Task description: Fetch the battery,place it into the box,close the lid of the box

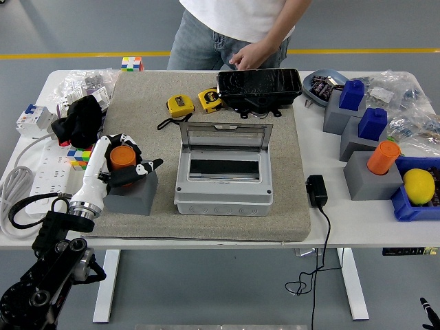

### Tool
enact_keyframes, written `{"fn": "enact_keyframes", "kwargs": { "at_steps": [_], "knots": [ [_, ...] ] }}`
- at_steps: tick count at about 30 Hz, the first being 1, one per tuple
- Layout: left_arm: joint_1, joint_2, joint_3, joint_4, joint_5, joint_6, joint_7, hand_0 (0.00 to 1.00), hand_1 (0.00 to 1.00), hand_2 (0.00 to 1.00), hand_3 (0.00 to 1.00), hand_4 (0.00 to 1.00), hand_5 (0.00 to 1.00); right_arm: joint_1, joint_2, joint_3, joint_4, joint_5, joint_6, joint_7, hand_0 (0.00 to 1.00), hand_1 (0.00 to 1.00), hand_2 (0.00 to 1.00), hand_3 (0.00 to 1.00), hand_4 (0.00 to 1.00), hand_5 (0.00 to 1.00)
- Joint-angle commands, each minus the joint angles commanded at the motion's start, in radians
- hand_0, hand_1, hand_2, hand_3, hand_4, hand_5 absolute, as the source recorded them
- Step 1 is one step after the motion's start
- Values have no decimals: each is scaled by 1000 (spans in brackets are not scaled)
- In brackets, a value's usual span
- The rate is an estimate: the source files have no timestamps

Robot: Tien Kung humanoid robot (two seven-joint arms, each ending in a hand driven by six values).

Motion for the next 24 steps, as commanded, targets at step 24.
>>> {"fn": "enact_keyframes", "kwargs": {
  "at_steps": [24],
  "knots": [
    [-24,12,12,-24,-75,36,-36,73,60,96,76,998,2,0,-1,-2,0,-2,0,0,790,736,747,794,998,998]
  ]
}}
